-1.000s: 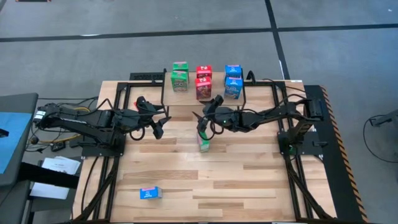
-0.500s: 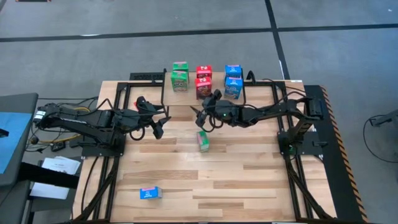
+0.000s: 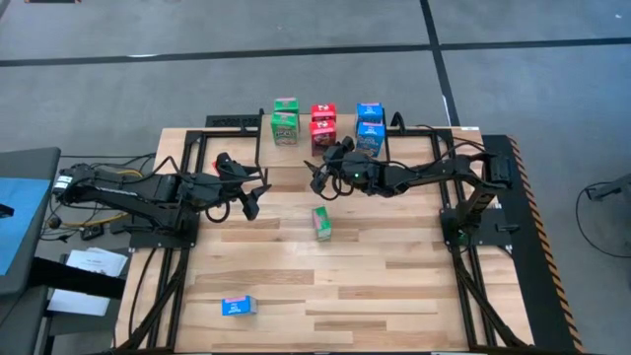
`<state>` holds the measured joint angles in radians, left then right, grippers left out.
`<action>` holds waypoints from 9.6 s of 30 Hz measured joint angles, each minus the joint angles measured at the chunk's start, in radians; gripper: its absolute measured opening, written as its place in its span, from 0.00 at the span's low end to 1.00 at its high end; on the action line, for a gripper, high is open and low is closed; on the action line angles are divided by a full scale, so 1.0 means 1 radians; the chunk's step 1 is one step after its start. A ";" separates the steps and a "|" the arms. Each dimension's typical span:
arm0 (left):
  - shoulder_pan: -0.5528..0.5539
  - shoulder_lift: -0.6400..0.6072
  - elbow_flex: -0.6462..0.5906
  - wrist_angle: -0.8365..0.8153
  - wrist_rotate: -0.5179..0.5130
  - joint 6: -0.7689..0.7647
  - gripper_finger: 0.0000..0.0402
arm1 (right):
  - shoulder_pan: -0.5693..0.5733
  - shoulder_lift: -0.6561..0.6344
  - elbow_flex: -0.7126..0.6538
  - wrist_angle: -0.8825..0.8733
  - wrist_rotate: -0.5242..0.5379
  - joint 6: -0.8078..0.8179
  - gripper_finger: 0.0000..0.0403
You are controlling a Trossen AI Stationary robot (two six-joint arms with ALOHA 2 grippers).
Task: Stack cereal on shelf
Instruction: Put the bottom red cereal box on the shelf aligned with the other red cereal box, then put the green cereal box on the shelf aligned with the other green cereal boxes
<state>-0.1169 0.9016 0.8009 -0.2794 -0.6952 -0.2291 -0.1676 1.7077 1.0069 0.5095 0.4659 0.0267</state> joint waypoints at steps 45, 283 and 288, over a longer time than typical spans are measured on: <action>0.000 0.000 0.000 0.000 0.009 0.000 0.67 | 0.183 -0.160 0.055 -0.237 -0.025 0.054 0.77; 0.081 0.000 0.000 0.069 0.721 0.173 0.80 | 0.312 0.177 0.842 -1.116 -0.261 0.353 0.52; 0.081 0.000 0.000 0.091 0.770 0.172 0.80 | 0.310 0.177 0.842 -1.114 -0.262 0.354 0.52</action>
<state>-0.0357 0.9016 0.8006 -0.1887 0.0750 -0.0567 0.1420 1.8847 1.8484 -0.6042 0.2040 0.3802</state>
